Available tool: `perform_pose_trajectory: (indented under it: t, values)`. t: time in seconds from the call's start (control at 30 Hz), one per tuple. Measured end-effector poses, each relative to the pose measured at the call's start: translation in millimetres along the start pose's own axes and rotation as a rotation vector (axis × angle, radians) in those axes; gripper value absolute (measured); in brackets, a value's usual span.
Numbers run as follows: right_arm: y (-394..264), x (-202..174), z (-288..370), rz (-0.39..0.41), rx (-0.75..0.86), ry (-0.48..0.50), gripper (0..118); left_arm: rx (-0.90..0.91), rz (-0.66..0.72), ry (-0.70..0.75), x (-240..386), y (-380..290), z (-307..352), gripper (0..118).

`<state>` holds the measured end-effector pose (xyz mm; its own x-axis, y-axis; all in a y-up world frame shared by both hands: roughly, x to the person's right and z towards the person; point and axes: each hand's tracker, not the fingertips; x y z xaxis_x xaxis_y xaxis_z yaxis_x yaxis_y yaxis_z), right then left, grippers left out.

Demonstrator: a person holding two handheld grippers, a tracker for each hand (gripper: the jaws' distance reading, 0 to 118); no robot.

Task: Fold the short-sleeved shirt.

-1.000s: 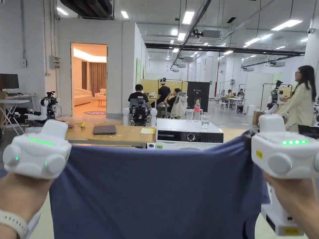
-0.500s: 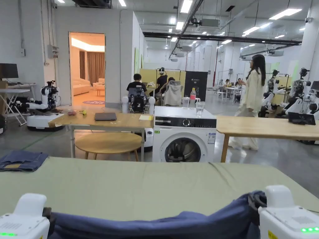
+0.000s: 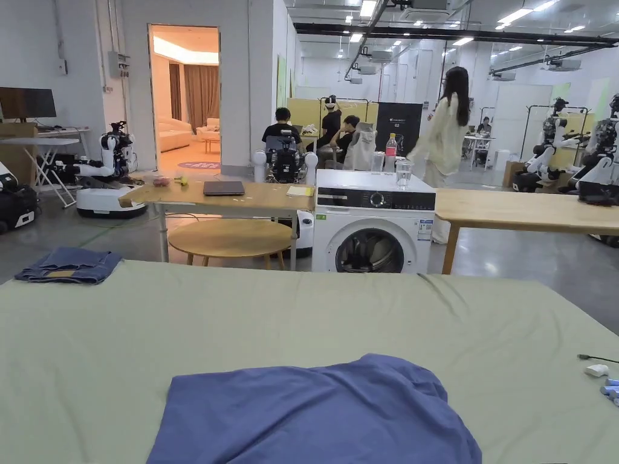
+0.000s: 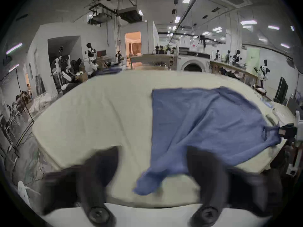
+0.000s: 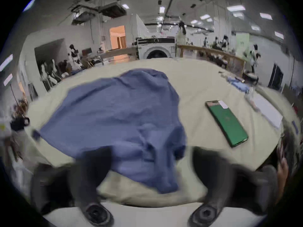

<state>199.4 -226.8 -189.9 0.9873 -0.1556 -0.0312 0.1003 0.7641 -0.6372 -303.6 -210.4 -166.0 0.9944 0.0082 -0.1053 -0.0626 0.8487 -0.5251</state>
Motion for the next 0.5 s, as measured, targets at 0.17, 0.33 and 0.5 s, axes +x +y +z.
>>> perform_pose_trajectory:
  t: [0.17, 0.33, 0.5]
  values:
    - [40.5, -64.7, 55.2, 0.057, 0.299, 0.07, 101, 0.214, -0.059, -0.052, 53.3, 35.9, 45.4, 111]
    - [48.6, -108.7, 63.5, 0.088, 0.4, -0.017, 0, 0.172, -0.097, -0.111, 89.4, 44.8, 49.9, 0]
    - [32.7, -121.5, 51.0, 0.113, 0.37, -0.006, 0, 0.118, -0.067, -0.117, 81.1, 36.0, 34.7, 0]
